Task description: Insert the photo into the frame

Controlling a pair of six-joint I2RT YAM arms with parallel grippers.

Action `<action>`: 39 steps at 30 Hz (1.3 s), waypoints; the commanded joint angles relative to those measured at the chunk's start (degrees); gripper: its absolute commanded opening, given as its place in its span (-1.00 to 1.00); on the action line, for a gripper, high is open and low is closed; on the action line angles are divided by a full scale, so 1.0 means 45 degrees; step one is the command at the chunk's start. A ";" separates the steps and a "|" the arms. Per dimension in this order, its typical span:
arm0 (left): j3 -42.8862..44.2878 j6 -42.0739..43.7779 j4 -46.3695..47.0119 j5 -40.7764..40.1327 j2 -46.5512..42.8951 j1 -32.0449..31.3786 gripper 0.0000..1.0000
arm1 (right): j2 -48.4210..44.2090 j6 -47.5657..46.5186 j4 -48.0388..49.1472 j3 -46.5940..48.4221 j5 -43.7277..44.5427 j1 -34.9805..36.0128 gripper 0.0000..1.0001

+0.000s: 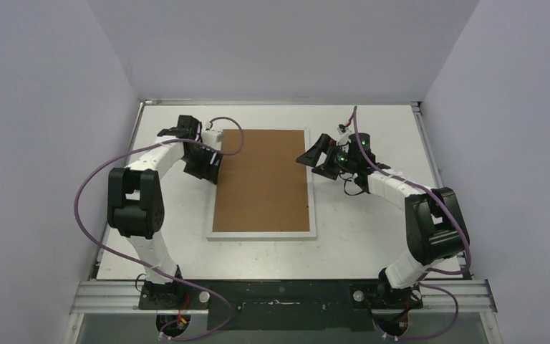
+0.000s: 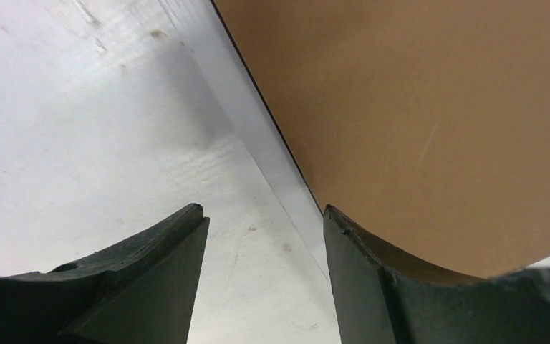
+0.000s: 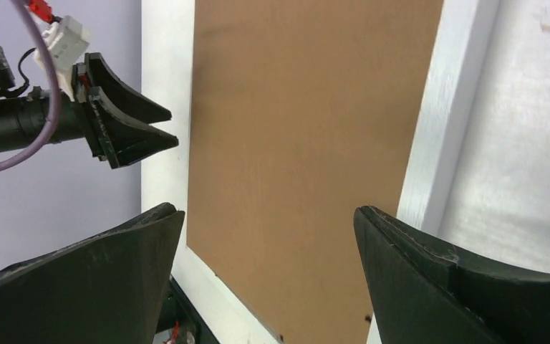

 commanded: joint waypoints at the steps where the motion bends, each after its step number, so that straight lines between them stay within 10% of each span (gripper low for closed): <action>1: 0.1359 -0.0381 -0.0266 0.2158 0.0098 0.0702 0.18 | 0.1322 -0.0595 0.0705 0.1356 -0.0106 -0.0197 0.87; 16: 0.3997 -0.1614 0.0583 0.1989 0.3280 0.1038 0.19 | 0.3675 -0.1142 0.1044 0.2301 0.0661 -0.0669 0.88; 39: 0.3708 -0.0887 -0.0086 0.2782 0.3637 0.0785 0.08 | -0.0884 0.0536 0.1650 -0.3324 0.0940 0.2435 0.89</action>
